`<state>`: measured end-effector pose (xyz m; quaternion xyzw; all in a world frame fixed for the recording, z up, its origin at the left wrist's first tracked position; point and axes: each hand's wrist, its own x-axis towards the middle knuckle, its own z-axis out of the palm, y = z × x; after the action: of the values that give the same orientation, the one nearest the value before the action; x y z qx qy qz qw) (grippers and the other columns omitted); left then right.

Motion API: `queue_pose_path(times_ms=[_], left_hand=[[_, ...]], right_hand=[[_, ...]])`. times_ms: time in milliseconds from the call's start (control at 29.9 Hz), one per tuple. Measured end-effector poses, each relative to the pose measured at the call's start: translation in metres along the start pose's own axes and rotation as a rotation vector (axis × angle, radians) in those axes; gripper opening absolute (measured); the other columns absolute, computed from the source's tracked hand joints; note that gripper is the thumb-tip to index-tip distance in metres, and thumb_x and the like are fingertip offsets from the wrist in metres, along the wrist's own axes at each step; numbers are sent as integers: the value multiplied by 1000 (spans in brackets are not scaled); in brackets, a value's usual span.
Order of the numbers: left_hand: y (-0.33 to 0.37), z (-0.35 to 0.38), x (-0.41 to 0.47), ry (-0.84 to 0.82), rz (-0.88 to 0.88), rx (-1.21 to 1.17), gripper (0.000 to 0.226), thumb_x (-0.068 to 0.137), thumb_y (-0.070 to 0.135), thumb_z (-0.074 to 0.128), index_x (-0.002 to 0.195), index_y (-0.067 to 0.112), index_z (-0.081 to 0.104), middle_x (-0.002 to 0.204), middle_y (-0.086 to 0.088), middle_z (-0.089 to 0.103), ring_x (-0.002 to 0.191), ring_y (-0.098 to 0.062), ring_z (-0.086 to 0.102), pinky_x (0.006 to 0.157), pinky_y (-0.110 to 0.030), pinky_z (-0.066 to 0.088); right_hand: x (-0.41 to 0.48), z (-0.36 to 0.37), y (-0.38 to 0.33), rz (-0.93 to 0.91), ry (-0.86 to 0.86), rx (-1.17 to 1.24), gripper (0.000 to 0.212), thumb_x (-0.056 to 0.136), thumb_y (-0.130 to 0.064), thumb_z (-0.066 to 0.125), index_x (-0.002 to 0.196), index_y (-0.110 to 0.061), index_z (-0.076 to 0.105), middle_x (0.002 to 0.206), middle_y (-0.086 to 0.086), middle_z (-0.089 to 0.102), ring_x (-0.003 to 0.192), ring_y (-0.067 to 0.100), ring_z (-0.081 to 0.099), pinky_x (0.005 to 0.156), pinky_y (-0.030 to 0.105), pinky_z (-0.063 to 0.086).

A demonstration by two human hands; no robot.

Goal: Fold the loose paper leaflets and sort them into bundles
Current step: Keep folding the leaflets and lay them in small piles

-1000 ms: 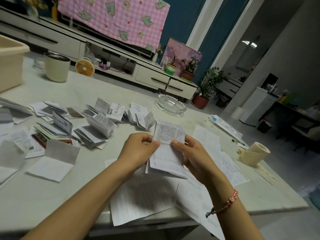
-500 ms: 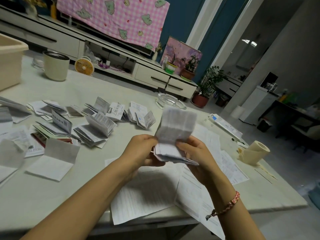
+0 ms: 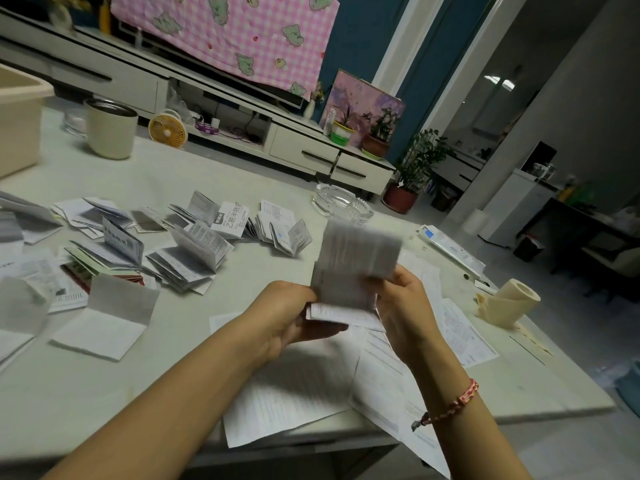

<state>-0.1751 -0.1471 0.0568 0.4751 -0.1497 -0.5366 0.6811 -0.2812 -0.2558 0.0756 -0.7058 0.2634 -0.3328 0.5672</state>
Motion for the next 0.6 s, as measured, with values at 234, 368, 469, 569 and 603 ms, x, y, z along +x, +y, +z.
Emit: queue_pose_path(times_ms=[234,368,469,569,603], left_hand=[[7,-6,1,-90,-102,-167,37,98,34,42,103,1,59,82,-20,67,58,-31,69,45,-29,56],[9,-8,0,-140,-169,-126,14,90,0,45,94,-1,59,69,-14,66,54,-21,66,50,-28,57],[6,-7,3,-106,-114,-107,15,93,-2,46,87,1,60,58,-9,67,47,-15,64,46,-25,55],[3,-6,6,12,13,-16,12,89,-4,54,83,3,61,62,-7,68,48,-12,64,45,-23,54],[2,-7,7,49,63,12,13,88,-5,56,82,5,62,64,-6,68,50,-11,65,46,-22,54]], right_hand=[[0,-5,6,-55,-145,-159,28,82,18,43,82,7,69,106,11,68,104,21,62,85,30,53],[-2,-10,-1,4,-250,-157,35,83,11,40,73,-3,70,106,7,68,105,19,62,93,37,51],[-4,-11,-4,45,-287,-89,39,70,-10,36,87,-10,72,104,4,69,99,18,64,82,29,54],[-2,-10,-3,123,-247,-46,41,77,-28,47,115,-19,60,112,8,65,97,22,64,77,31,56],[-2,-9,-3,139,-253,-92,40,81,-34,54,118,-21,56,113,7,64,97,22,64,78,33,56]])
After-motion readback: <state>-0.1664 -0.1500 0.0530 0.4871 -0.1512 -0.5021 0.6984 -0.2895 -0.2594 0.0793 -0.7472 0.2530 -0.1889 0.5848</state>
